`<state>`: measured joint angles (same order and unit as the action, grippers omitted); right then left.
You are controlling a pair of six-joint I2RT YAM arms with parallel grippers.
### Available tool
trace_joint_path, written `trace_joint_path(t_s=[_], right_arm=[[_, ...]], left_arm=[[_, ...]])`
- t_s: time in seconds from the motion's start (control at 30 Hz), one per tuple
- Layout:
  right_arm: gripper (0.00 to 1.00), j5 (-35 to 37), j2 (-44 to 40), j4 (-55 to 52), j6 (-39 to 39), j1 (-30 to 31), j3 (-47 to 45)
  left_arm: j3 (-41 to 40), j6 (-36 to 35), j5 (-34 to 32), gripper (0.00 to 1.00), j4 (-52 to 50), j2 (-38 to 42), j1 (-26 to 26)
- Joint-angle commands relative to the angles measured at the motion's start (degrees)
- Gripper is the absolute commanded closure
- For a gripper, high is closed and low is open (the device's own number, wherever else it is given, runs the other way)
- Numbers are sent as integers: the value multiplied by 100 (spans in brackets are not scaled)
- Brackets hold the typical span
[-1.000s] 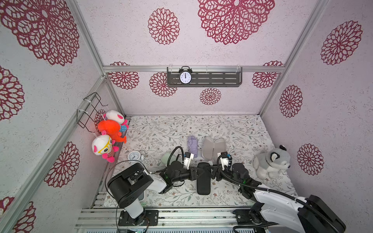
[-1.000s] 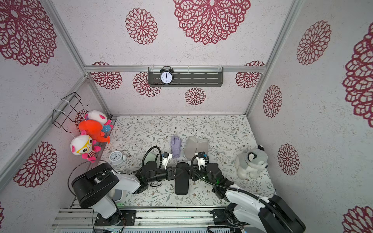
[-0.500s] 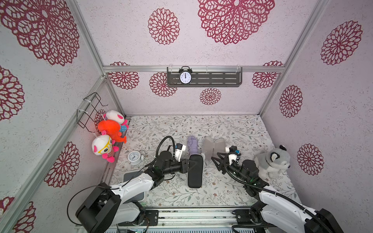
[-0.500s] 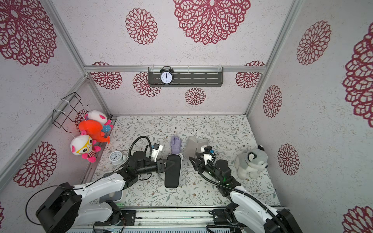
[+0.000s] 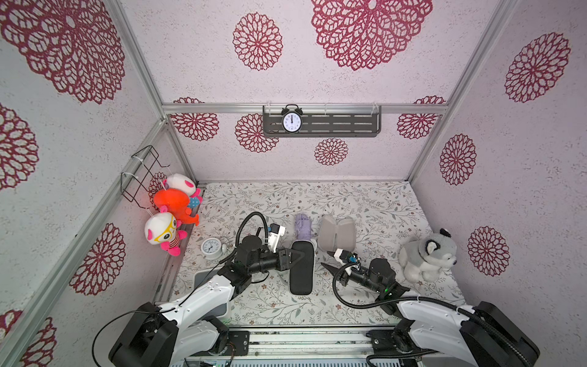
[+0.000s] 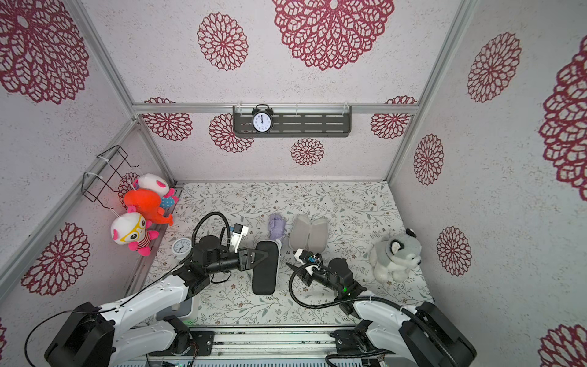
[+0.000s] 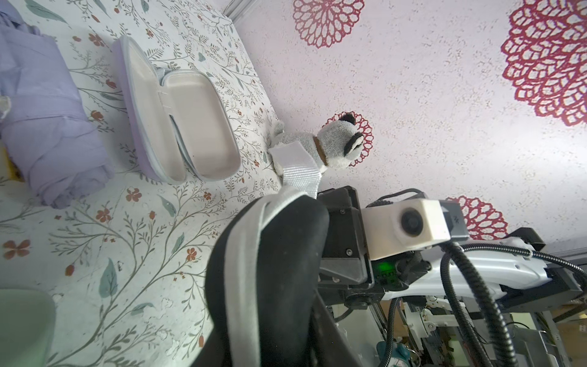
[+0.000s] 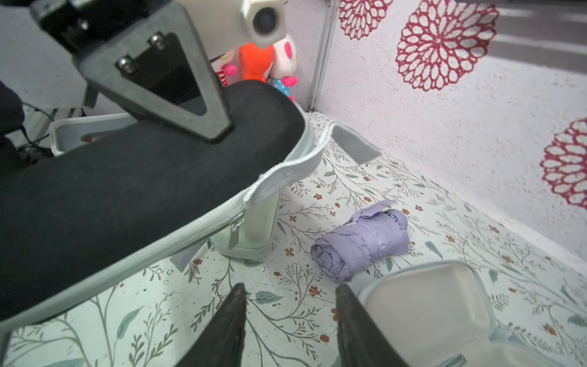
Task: Put umbrellas into zippered umbrella sleeves
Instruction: Zip the zipper on the umbrella sleeve.
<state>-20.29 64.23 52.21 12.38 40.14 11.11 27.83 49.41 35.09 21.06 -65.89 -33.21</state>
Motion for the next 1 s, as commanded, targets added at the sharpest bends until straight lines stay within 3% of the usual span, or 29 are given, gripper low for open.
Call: trace_joint_path(t_s=[0.0, 0.17, 0.57, 0.77, 0.9, 0.97], right_arm=[[56, -495, 188, 935, 455, 97, 61], [61, -102, 574, 1136, 701, 309, 251], [74, -44, 1045, 1670, 756, 412, 394], [84, 12, 1128, 1661, 913, 431, 428], [98, -8, 1003, 1470, 951, 443, 409], [100, -19, 930, 1349, 976, 449, 378]], left_arm=[[244, 6, 115, 100, 116, 164, 58], [258, 16, 153, 100, 168, 101, 73], [324, 59, 318, 100, 334, -52, 104], [301, 73, 261, 100, 329, -104, 113], [301, 87, 261, 100, 359, -184, 121], [285, 128, 236, 100, 396, -188, 127]])
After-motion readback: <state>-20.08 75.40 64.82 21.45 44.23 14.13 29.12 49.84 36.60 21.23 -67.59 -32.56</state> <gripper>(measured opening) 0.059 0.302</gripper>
